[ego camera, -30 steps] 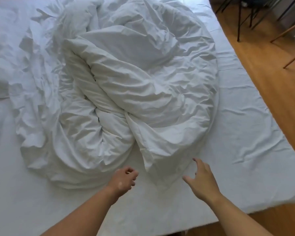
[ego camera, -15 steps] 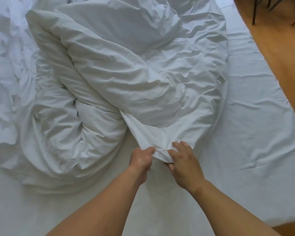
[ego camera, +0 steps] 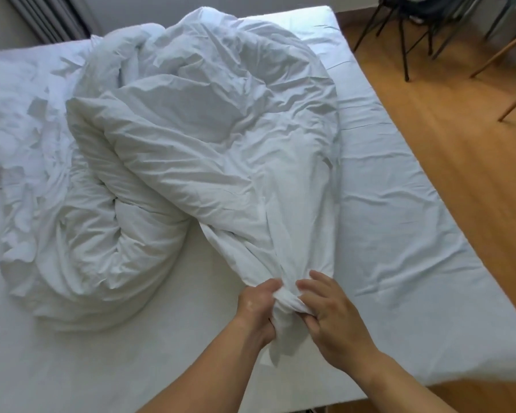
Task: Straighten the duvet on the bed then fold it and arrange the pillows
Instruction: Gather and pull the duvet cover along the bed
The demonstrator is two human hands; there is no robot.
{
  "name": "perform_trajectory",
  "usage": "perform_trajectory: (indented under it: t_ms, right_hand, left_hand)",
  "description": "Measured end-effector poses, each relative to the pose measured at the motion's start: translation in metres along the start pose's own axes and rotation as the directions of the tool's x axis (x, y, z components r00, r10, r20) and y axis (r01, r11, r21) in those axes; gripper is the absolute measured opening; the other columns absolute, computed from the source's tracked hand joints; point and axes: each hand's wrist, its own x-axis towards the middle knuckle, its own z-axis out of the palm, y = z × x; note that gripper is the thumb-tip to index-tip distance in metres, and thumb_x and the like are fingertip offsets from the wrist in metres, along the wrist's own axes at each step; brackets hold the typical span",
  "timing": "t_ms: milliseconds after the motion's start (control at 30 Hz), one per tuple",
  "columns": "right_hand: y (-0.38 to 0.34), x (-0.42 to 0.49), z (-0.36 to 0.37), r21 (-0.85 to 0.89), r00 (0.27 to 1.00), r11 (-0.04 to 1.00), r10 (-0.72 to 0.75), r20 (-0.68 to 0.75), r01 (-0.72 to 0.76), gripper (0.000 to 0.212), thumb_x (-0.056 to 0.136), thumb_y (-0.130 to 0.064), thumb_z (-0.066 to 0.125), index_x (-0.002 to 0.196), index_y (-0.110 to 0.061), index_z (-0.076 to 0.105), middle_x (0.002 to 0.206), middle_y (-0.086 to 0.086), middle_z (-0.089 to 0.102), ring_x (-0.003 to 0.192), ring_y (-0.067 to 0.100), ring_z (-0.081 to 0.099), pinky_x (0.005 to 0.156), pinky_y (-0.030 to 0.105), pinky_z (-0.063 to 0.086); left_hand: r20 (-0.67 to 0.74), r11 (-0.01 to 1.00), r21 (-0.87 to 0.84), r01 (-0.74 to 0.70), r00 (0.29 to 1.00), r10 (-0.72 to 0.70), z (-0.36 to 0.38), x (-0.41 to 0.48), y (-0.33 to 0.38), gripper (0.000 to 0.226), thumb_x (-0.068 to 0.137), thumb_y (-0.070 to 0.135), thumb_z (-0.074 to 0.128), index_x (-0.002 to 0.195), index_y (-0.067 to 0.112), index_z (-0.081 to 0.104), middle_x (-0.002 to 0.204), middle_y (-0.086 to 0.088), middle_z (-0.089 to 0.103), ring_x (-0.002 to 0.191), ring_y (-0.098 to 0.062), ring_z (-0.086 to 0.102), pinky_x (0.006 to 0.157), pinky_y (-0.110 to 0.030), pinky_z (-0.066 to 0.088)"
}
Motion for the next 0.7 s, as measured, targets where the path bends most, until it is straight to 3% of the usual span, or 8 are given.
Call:
perform_trajectory:
  t_ms: [100, 167, 267, 333, 400, 500, 600, 700]
  right_hand:
    - [0.007, -0.032, -0.046, 0.224, 0.998, 0.974, 0.033, -0.051, -0.021, 0.032, 0.085, -0.039, 0.072, 0.116, -0.038, 0.067, 0.138, -0.022, 0.053, 0.136, 0.001, 0.044, 0.105, 0.021, 0.043]
    - [0.012, -0.050, -0.066, 0.443, 0.976, 0.882, 0.211, -0.060, -0.164, 0.054, 0.080, -0.058, 0.069, 0.130, -0.040, 0.057, 0.140, -0.021, 0.051, 0.133, 0.001, 0.048, 0.099, 0.019, 0.045]
    - [0.015, -0.056, -0.076, 0.698, 0.748, 0.427, 0.620, 0.238, -0.576, 0.088, 0.070, -0.085, 0.060, 0.144, -0.040, 0.042, 0.147, -0.011, 0.046, 0.136, 0.013, 0.045, 0.104, 0.038, 0.047]
    - [0.016, -0.052, -0.077, 0.709, 0.585, 0.068, 0.622, 0.520, -0.702, 0.088, 0.067, -0.088, 0.053, 0.139, -0.036, 0.052, 0.142, -0.004, 0.055, 0.129, 0.023, 0.053, 0.103, 0.053, 0.048]
    - [0.013, -0.044, -0.077, 0.700, 0.577, -0.163, 0.455, 0.678, -0.695, 0.087, 0.069, -0.093, 0.047, 0.127, -0.031, 0.067, 0.131, 0.004, 0.068, 0.119, 0.030, 0.065, 0.098, 0.053, 0.053]
    - [0.004, -0.028, -0.086, 0.727, 0.670, -0.390, 0.297, 0.680, -0.565, 0.082, 0.086, -0.080, 0.046, 0.133, -0.016, 0.065, 0.136, 0.016, 0.064, 0.126, 0.036, 0.060, 0.102, 0.049, 0.048]
    - [0.003, -0.012, -0.105, 0.770, 0.693, -0.422, 0.357, 0.626, -0.479, 0.064, 0.095, -0.052, 0.056, 0.134, -0.002, 0.061, 0.133, 0.022, 0.063, 0.124, 0.037, 0.061, 0.102, 0.049, 0.051]
    - [0.020, -0.003, -0.132, 0.843, 0.661, -0.181, 0.547, 0.514, -0.506, 0.043, 0.088, -0.029, 0.073, 0.121, -0.001, 0.069, 0.118, 0.020, 0.072, 0.109, 0.037, 0.070, 0.097, 0.053, 0.055]
  left_hand:
    - [0.078, 0.994, -0.109, -0.015, 0.997, 0.023, 0.023, -0.033, -0.017, 0.030, 0.101, 0.007, 0.051, 0.122, -0.011, 0.062, 0.112, -0.030, 0.071, 0.103, -0.046, 0.070, 0.095, -0.055, 0.055]
    - [0.145, 0.985, -0.175, 0.000, 0.989, 0.026, 0.034, -0.056, -0.025, 0.032, 0.104, 0.009, 0.045, 0.124, -0.009, 0.062, 0.116, -0.029, 0.070, 0.106, -0.044, 0.070, 0.095, -0.053, 0.055]
    - [0.194, 0.969, -0.244, 0.026, 0.981, 0.022, 0.051, -0.076, -0.036, 0.033, 0.105, 0.012, 0.046, 0.127, -0.006, 0.063, 0.121, -0.027, 0.069, 0.112, -0.043, 0.068, 0.106, -0.054, 0.048]
    - [0.202, 0.955, -0.291, 0.053, 0.979, 0.007, 0.062, -0.084, -0.041, 0.034, 0.103, 0.014, 0.048, 0.129, -0.005, 0.062, 0.124, -0.027, 0.068, 0.114, -0.044, 0.066, 0.108, -0.054, 0.045]
    - [0.219, 0.932, -0.348, 0.096, 0.975, -0.018, 0.074, -0.089, -0.044, 0.037, 0.102, 0.016, 0.051, 0.132, -0.003, 0.060, 0.127, -0.028, 0.065, 0.116, -0.046, 0.064, 0.106, -0.055, 0.047]
    - [0.241, 0.879, -0.465, 0.102, 0.970, 0.015, 0.092, -0.093, -0.046, 0.032, 0.102, 0.012, 0.051, 0.127, -0.002, 0.064, 0.123, -0.025, 0.069, 0.110, -0.043, 0.068, 0.097, -0.052, 0.051]
    - [0.270, 0.849, -0.518, 0.105, 0.962, 0.045, 0.104, -0.090, -0.045, 0.030, 0.101, 0.012, 0.052, 0.124, -0.003, 0.066, 0.121, -0.022, 0.070, 0.105, -0.039, 0.071, 0.097, -0.049, 0.051]
    - [0.214, 0.900, -0.430, 0.064, 0.976, 0.033, 0.106, -0.075, -0.043, 0.032, 0.097, 0.014, 0.063, 0.123, -0.003, 0.066, 0.121, -0.023, 0.070, 0.110, -0.039, 0.070, 0.097, -0.051, 0.053]
